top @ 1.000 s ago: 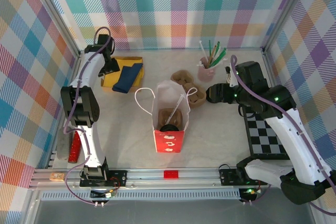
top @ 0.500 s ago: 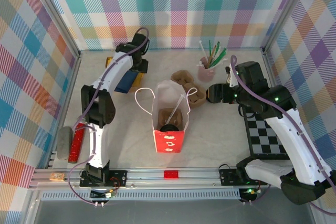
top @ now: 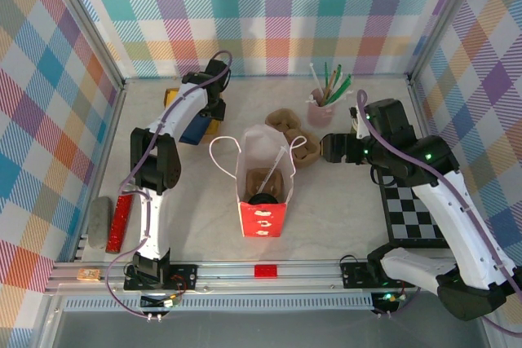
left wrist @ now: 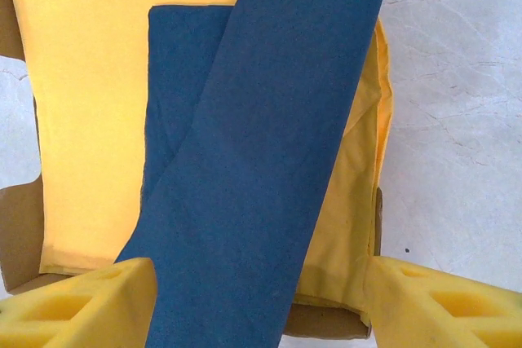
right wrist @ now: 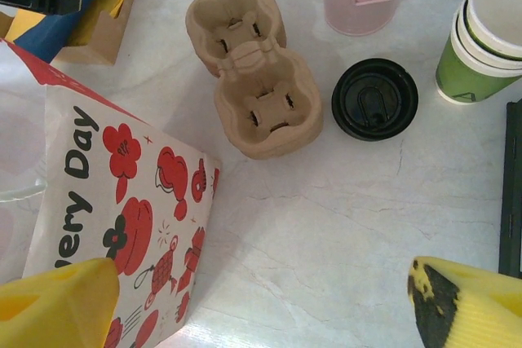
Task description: Pack the takeout coffee
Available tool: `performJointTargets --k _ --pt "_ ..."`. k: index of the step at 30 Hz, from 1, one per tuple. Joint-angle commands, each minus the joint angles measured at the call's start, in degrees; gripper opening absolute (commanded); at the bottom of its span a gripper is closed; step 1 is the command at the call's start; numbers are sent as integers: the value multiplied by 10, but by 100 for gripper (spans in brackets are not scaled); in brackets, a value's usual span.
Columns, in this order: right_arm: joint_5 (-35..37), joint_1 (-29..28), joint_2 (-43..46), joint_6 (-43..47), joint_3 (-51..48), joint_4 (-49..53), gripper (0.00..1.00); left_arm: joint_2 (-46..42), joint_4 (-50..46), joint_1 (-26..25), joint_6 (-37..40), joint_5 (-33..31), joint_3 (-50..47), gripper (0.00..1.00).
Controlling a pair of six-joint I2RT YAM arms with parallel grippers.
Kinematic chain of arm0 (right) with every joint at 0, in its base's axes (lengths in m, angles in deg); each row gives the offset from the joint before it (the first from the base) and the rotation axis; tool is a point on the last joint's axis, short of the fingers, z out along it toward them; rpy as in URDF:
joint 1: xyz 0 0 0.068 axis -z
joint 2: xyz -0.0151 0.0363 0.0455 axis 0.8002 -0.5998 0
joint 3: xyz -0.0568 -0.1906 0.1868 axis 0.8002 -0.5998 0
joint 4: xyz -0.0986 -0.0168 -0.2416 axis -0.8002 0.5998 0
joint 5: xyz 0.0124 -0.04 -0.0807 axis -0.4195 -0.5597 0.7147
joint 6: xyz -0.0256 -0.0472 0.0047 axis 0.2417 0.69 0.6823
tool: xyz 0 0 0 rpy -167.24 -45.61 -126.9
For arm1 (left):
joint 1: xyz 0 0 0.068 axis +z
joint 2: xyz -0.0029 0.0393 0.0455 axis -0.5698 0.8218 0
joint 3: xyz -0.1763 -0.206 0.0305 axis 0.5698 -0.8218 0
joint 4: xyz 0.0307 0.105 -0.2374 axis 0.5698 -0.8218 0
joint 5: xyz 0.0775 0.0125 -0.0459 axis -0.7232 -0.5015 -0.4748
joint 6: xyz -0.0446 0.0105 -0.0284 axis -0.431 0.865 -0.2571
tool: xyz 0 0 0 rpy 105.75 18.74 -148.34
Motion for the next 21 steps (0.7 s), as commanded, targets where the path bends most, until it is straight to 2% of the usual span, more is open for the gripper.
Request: performJointTargets --k 1,8,21 --pt "1 5 7 7 -7 -9 93 -2 -12 7 10 1 9 68" --pt "3 5 9 10 -10 -9 95 19 -21 18 9 19 32 68" --pt "-5 5 -6 7 -14 -22 95 39 -25 19 20 15 40 68"
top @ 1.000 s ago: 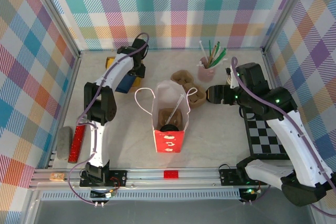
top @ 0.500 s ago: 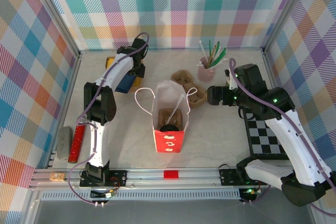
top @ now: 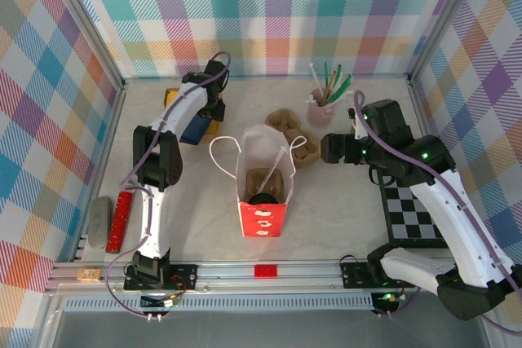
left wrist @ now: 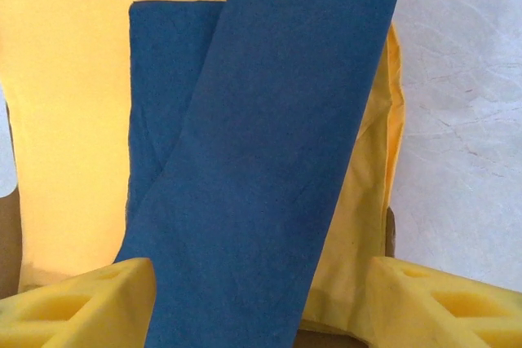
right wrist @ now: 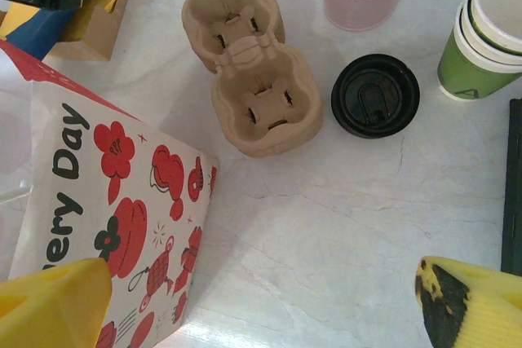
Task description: Pack the takeout coffee
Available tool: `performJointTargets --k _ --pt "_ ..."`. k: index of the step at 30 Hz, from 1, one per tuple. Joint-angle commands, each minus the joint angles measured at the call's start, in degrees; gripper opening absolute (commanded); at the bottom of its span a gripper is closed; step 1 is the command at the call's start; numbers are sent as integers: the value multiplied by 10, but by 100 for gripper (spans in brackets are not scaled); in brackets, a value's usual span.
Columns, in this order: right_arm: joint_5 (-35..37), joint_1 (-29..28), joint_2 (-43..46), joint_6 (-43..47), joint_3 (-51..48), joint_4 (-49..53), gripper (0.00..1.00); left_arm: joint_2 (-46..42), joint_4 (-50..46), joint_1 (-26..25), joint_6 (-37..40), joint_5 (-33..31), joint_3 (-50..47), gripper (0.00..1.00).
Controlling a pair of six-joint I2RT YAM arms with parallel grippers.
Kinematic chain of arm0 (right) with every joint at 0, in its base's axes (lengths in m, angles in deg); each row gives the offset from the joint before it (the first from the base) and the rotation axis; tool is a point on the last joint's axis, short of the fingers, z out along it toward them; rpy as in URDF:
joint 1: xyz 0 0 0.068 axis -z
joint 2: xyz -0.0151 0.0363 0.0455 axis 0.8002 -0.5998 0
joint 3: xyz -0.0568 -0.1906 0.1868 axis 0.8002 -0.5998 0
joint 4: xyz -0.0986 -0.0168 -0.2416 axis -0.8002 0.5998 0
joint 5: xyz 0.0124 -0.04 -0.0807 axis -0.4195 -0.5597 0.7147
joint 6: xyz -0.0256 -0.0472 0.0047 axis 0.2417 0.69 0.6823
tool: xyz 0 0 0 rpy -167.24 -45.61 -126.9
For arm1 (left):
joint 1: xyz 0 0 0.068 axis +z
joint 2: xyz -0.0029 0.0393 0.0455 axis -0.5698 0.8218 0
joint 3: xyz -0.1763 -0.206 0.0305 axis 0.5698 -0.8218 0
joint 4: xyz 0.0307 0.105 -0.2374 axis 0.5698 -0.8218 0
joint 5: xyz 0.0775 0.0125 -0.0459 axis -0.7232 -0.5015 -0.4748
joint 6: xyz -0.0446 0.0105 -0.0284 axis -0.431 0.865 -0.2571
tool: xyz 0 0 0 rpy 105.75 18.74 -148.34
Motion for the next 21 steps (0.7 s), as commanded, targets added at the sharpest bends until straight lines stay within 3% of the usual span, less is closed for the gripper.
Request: performJointTargets --k 1,21 --pt "-5 5 -4 7 -1 -11 95 7 -21 5 13 -3 18 68" --pt "-5 5 -8 9 -1 -14 96 17 -23 4 8 -5 14 68"
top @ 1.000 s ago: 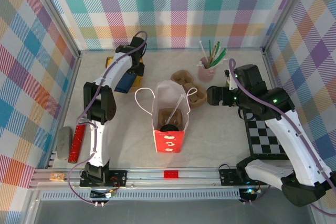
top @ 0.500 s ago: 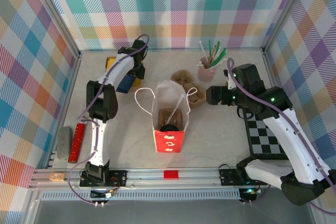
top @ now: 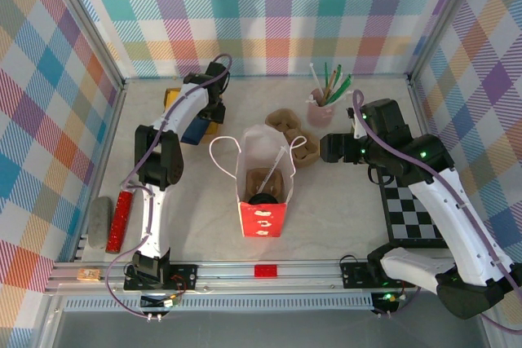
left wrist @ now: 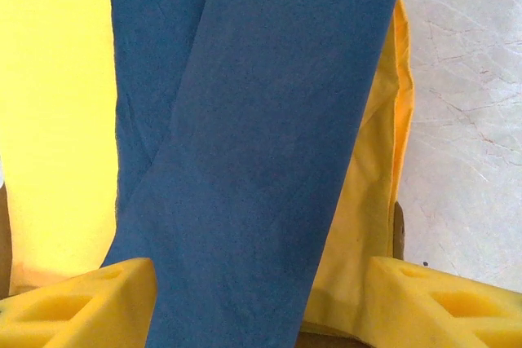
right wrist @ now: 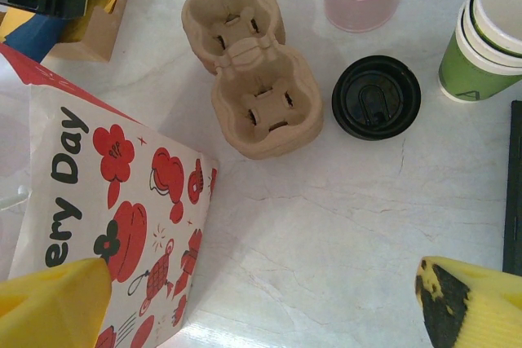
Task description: Pack the takeout coffee
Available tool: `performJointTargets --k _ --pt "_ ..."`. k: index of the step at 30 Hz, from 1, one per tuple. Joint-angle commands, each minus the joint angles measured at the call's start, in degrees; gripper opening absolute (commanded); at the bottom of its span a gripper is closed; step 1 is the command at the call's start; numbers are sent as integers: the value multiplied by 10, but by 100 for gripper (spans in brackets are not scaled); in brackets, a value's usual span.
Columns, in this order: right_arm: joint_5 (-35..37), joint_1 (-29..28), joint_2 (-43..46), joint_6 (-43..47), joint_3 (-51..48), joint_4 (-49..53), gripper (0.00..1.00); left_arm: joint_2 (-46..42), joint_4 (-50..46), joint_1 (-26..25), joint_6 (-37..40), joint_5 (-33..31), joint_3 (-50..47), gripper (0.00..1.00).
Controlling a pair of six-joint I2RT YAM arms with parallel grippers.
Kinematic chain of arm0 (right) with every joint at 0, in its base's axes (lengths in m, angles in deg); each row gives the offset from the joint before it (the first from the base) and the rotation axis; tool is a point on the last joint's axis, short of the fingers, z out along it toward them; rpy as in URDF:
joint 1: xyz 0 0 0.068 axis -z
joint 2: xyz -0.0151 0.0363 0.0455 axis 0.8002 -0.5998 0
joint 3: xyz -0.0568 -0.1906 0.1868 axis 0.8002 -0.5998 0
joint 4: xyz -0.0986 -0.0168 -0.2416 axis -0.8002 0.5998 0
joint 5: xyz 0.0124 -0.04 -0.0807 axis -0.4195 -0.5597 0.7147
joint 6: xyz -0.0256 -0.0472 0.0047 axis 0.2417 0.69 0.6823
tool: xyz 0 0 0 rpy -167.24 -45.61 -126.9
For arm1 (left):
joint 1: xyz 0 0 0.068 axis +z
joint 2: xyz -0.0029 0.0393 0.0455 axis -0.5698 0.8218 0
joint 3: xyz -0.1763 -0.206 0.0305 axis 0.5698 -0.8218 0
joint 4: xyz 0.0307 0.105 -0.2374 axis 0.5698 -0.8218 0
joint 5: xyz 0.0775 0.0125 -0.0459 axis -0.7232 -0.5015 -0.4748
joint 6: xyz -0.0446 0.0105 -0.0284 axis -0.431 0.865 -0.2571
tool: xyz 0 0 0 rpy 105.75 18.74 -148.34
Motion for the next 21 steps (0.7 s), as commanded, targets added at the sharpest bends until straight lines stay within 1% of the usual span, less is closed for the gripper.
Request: performJointTargets --k 1,10,21 --pt "-6 5 -5 10 -1 -11 96 8 -13 3 3 -7 11 68" --pt "-6 5 -9 10 5 -12 96 18 -13 5 10 -16 16 67" --pt "-6 5 -4 8 -2 -15 95 37 -10 5 15 -40 22 63"
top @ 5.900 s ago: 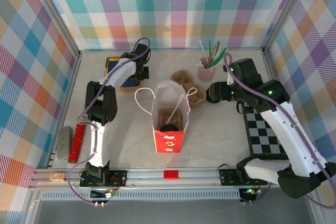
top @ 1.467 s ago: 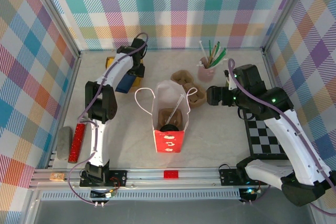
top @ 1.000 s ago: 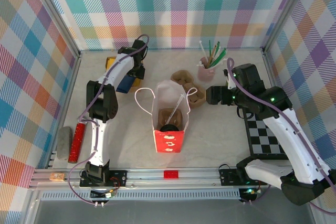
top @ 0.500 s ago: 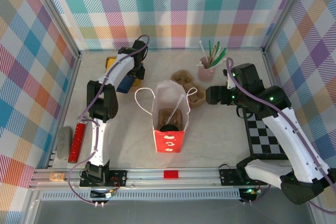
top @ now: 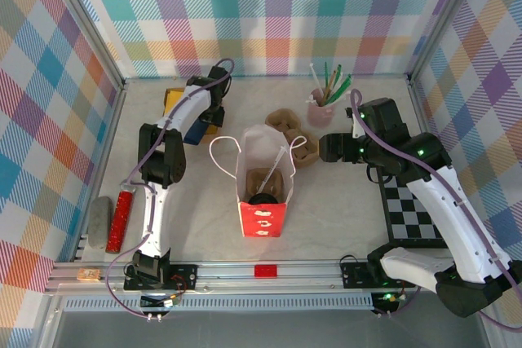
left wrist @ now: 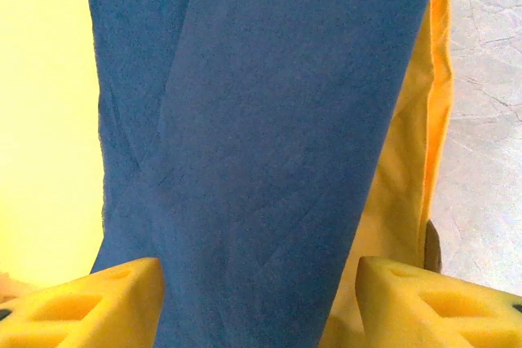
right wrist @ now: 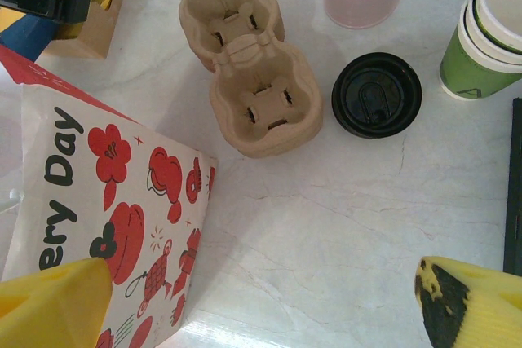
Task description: Pack the takeout coffee
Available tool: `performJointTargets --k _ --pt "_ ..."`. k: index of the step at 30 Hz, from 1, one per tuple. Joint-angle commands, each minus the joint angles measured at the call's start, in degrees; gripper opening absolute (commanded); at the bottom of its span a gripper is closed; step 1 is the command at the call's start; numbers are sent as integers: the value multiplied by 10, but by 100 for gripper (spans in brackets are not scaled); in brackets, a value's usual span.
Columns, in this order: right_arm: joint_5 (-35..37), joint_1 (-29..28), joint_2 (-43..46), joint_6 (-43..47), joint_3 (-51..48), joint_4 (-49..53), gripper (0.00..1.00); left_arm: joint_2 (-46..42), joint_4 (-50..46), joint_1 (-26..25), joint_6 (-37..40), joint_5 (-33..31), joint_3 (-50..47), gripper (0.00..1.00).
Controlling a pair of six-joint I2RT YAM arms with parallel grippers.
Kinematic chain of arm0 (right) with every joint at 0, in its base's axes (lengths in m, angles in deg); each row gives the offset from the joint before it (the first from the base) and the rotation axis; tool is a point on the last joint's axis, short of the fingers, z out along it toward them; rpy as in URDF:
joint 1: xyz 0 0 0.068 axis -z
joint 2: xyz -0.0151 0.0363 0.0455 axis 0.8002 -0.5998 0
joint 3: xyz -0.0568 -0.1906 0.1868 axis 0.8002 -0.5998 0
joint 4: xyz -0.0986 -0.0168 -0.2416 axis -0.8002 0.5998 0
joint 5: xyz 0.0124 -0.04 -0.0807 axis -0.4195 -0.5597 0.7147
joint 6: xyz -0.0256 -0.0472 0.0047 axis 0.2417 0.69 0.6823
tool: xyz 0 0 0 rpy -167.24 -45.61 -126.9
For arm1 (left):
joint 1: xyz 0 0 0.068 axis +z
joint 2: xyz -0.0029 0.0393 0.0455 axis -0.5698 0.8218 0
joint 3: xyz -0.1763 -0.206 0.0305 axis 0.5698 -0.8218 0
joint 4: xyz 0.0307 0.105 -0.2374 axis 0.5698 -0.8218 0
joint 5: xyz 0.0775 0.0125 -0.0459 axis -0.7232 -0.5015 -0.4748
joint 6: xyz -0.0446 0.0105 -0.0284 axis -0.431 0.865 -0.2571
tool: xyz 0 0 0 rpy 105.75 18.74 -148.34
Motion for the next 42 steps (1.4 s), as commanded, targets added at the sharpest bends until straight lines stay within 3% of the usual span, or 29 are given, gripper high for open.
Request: performJointTargets --k 1,11,24,30,42 --pt "-6 5 4 8 -3 -15 95 12 -10 5 12 -24 19 62" --pt "-5 5 9 8 -5 -15 95 33 -17 6 24 -50 39 46" --pt "-8 5 19 4 -9 -15 91 1 -19 10 21 -46 58 8" --pt "-6 5 28 5 -7 -10 90 -33 -33 22 8 -25 76 0" --pt "-11 5 49 0 -4 -4 87 -133 -69 29 -4 16 116 0"
